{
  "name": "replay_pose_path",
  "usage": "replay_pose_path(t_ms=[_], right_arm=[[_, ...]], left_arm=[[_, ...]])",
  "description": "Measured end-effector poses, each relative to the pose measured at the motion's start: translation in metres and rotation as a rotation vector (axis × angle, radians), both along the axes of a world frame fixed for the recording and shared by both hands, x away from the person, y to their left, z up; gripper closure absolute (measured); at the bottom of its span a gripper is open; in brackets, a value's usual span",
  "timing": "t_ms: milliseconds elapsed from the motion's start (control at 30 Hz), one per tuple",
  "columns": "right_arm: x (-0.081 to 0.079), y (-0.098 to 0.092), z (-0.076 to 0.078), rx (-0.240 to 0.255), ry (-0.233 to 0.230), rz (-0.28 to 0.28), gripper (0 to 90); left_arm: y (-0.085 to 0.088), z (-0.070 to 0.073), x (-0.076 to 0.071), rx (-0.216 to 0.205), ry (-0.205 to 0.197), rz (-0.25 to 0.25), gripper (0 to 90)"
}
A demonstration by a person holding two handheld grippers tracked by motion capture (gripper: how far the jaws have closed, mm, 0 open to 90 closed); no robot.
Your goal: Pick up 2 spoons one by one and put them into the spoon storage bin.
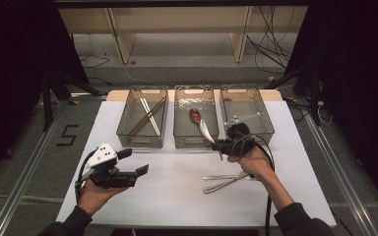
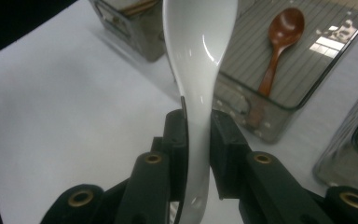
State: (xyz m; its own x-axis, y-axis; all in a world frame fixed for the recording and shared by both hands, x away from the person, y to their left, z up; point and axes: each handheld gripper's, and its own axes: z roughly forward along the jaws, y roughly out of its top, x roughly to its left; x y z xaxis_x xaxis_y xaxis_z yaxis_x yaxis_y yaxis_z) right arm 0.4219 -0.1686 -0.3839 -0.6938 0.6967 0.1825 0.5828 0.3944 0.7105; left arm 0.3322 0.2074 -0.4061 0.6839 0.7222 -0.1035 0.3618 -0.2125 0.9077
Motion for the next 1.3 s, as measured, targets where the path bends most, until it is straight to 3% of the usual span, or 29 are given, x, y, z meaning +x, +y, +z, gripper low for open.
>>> replay_pose_path(t_ms=[233, 600, 1200, 1300], right_arm=[[0.025, 0.012, 0.009, 0.023, -0.008, -0.032, 78.5], [0.056, 0.024, 0.015, 0.076, 0.018, -0.086, 79.4], [0.088, 0.036, 0.013, 0.041, 0.030, -0.161, 80.2], [0.091, 0.035, 0.011, 0.037, 0.031, -0.175, 84.8]], left_arm=[[0.000, 0.000, 0.000, 0.000, 0.001, -0.001, 16.3], [0.001, 0.000, 0.000, -0.007, 0.000, 0.000, 16.3], [0.002, 0.001, -0.001, -0.010, -0.007, 0.001, 16.3], [0.002, 0.002, -0.001, -0.012, -0.009, 0.002, 16.3]])
